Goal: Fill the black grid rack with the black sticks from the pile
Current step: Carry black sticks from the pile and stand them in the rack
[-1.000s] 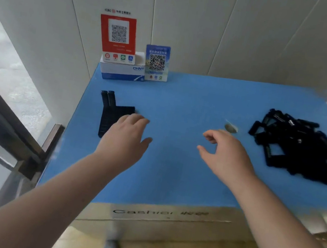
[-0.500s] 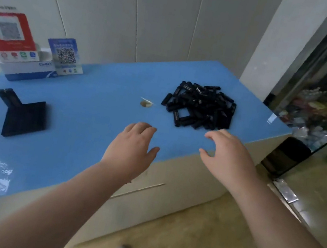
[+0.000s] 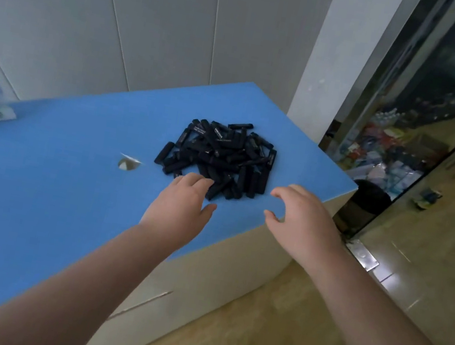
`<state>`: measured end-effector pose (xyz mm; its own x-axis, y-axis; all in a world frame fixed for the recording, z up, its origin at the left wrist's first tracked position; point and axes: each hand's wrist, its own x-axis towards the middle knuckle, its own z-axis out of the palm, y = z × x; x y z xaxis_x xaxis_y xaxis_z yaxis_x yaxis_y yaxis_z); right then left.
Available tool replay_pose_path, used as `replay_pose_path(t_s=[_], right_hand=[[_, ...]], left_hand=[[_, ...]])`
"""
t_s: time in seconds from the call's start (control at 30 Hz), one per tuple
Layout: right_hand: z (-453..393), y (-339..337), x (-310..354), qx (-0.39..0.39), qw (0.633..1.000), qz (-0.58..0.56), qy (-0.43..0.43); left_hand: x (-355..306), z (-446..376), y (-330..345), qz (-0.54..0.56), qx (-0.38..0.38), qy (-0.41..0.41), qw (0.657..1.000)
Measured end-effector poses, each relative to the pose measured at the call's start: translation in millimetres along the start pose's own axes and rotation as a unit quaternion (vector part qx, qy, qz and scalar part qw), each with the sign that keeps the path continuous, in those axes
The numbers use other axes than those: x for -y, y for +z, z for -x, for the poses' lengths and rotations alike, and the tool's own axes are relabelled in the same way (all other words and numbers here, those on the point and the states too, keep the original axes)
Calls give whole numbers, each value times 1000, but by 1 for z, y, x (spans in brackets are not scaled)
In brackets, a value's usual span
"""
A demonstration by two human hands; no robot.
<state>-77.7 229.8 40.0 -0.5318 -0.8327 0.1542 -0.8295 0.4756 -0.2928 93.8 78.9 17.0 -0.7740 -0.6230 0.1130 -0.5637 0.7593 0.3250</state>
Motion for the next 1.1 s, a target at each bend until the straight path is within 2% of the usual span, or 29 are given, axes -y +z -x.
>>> replay_pose_path(t_s=[0.33,0.5,0.77,1.0,1.1], right_hand=[[-75,9,-48,24,999,-21,-2],[-110,18,-69,44,998,-36,-29],[-156,26,-98,92,986,-71,-115],[-181,32,-111,116,975,-91,-165],[-192,38,-111,121,973,-89,-176]], left_hand=[[-19,-98,39,26,43,3,999],[-30,-130,54,3,34,-43,998],[-52,-151,65,-84,90,-135,983],[-62,-153,53,23,52,-260,964],[-61,-151,46,115,16,-299,947]])
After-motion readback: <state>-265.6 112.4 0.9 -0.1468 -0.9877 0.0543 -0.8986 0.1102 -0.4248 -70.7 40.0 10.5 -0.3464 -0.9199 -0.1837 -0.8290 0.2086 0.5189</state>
